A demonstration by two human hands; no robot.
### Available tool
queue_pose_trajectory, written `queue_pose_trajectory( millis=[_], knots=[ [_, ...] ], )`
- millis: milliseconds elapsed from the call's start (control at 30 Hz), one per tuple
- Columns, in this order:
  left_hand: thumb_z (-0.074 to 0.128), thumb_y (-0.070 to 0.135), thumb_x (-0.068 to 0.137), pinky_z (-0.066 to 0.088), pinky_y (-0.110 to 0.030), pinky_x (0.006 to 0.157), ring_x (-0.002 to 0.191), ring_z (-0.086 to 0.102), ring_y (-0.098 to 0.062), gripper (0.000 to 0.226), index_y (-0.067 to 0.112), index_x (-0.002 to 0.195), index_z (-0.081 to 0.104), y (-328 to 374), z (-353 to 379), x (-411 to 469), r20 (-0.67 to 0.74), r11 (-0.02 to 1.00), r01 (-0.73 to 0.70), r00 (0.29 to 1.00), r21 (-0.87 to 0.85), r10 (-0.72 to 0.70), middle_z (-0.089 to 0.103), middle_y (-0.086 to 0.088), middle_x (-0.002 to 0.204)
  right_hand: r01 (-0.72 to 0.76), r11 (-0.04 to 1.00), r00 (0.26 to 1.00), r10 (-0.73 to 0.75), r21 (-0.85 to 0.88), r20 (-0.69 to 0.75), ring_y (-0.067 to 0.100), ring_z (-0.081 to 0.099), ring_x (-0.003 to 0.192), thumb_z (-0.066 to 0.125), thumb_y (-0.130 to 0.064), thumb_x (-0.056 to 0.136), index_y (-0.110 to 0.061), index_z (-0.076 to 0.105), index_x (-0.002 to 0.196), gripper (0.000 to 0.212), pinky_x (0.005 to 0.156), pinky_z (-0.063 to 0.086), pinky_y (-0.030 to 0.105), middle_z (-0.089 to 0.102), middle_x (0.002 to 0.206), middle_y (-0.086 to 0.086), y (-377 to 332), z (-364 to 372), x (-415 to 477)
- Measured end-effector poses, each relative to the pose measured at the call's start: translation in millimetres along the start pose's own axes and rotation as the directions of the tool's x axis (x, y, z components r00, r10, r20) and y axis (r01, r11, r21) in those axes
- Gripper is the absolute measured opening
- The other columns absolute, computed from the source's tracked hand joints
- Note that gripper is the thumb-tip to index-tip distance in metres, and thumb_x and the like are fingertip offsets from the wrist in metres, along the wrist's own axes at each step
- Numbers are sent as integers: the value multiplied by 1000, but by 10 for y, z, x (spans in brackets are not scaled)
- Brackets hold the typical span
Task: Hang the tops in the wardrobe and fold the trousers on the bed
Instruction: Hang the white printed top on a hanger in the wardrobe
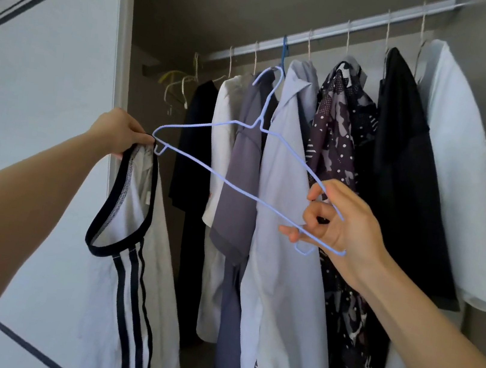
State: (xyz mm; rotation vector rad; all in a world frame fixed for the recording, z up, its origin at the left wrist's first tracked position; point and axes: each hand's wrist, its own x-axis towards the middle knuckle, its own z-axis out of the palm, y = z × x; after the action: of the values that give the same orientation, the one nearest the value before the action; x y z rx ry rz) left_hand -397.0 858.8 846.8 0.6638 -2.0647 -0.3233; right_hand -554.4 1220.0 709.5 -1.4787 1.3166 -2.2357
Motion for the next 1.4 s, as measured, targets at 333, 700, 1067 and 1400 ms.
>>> queue_pose_trajectory(
  millis=[333, 700, 1067, 1400],
  knots=[
    [68, 20, 91, 60, -43, 79, 69, 71, -32, 11, 11, 88, 74, -158, 76, 68, 168, 995, 78, 984, -62, -67, 71, -14, 75, -28, 996, 1000, 27, -87, -6, 42, 60, 49, 46, -27, 99, -9, 57, 82, 28, 83, 49, 67, 34, 43, 6, 9, -114, 18],
    [66, 31, 92, 43, -32, 67, 67, 59, -24, 22, 13, 87, 76, -269, 304, 195, 95, 988, -49, 995, 145, 36, 67, -9, 78, -70, 991, 997, 66, -113, -39, 37, 59, 44, 42, -23, 102, -10, 55, 75, 33, 72, 57, 56, 21, 38, 1, 120, 5, 64],
    [66, 36, 92, 48, -36, 63, 70, 59, -30, 29, 10, 82, 74, -203, 462, 276, 14, 986, -43, 999, 164, 41, 65, -13, 75, -66, 985, 997, 57, -159, -59, 40, 60, 47, 41, -23, 103, -10, 54, 77, 32, 71, 56, 58, 24, 40, 3, 147, -10, 91],
    [61, 45, 93, 43, -29, 53, 69, 60, -21, 25, 25, 86, 76, -81, 521, 168, 47, 921, -301, 953, 246, 299, 65, 2, 71, -73, 966, 997, 78, -246, 11, 38, 57, 46, 39, -23, 103, -11, 53, 74, 34, 60, 56, 46, 21, 37, -1, 126, 123, 122]
  ],
)
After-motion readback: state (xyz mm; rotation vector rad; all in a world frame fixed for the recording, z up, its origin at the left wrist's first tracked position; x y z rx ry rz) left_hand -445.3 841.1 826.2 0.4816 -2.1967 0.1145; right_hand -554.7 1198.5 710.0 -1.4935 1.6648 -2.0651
